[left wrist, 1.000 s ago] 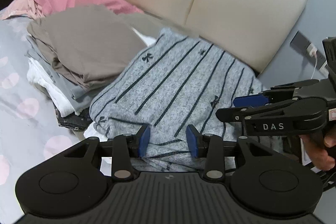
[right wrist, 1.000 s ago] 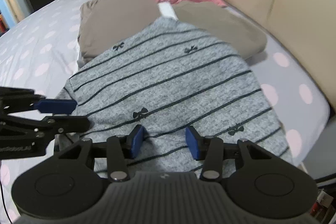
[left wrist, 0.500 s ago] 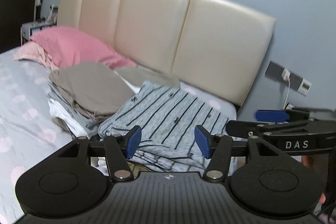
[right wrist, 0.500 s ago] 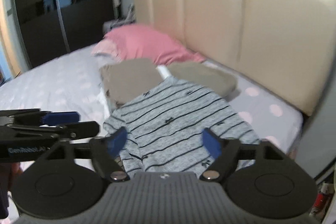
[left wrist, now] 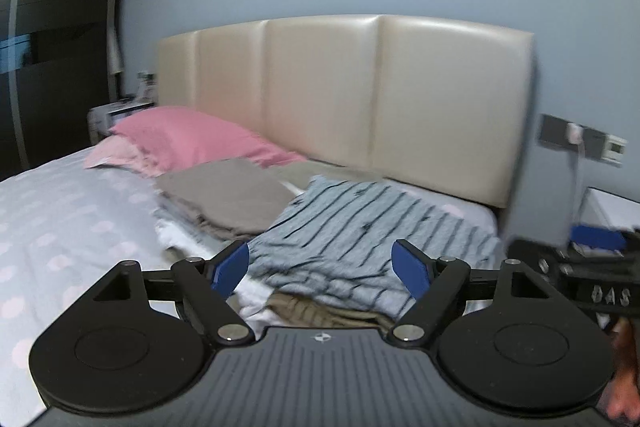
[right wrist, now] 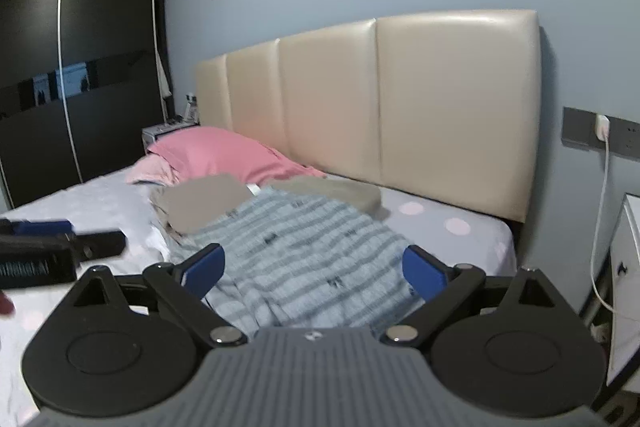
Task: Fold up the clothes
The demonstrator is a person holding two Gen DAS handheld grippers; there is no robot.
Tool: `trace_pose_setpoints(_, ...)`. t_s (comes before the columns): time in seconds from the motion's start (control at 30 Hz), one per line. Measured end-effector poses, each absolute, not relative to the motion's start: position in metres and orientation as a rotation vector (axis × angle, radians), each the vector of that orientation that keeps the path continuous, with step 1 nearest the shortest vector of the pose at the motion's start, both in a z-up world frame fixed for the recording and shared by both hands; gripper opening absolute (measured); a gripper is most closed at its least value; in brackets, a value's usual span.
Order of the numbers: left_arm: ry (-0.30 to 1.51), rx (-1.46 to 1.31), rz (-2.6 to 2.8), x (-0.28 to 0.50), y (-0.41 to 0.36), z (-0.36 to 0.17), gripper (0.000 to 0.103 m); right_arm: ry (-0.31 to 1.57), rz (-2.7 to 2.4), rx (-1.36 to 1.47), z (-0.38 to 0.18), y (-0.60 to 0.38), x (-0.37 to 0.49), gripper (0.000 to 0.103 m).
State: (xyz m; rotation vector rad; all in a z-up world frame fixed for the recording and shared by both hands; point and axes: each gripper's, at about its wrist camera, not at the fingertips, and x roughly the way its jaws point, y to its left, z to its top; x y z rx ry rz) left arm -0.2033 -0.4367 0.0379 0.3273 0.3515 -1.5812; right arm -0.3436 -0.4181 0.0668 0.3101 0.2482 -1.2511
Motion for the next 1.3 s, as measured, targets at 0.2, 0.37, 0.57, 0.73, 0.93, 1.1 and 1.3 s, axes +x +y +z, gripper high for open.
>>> trace_pose_setpoints(0.2, 0.409, 0.281, -1.557, -0.198, -0.434, 0.023, 0.078, 0.230, -1.333, 0.494, 0.051, -0.424, -0.358, 0.097)
trace_pose_setpoints(0.37, 0.453, 0.333, -1.520, -0.199, -0.430, 0.011, 0.078, 0.253, -1.412, 0.398, 0.047, -0.413, -0.348, 0.097)
trace_pose_setpoints(0.57, 0.478, 0.427, -1.501, -0.208, -0.431, 0.001, 0.078, 0.335, -1.348, 0.417, 0.036, -0.409, -0.336, 0.097)
trace_pose_setpoints(0.73, 0.487, 0.448, -1.510, -0.212, -0.430, -0.003, 0.078, 0.339, -1.366, 0.427, 0.034, -0.412, -0.335, 0.097)
trace_pose_setpoints(0.93, 0.476, 0.461, -1.506, -0.214, -0.432, -0.004, 0.078, 0.333, -1.379, 0.419, 0.035, -0.411, -0.335, 0.097)
trace_pose_setpoints(1.1, 0.465, 0.477, -1.503, -0.216, -0.433, -0.005, 0.078, 0.339, -1.370, 0.403, 0.035, -0.410, -0.332, 0.097)
trace_pose_setpoints(1.3, 0.469, 0.484, -1.506, -0.216, -0.433, -0.005, 0.078, 0.346, -1.368, 0.399, 0.035, -0.410, -0.331, 0.097)
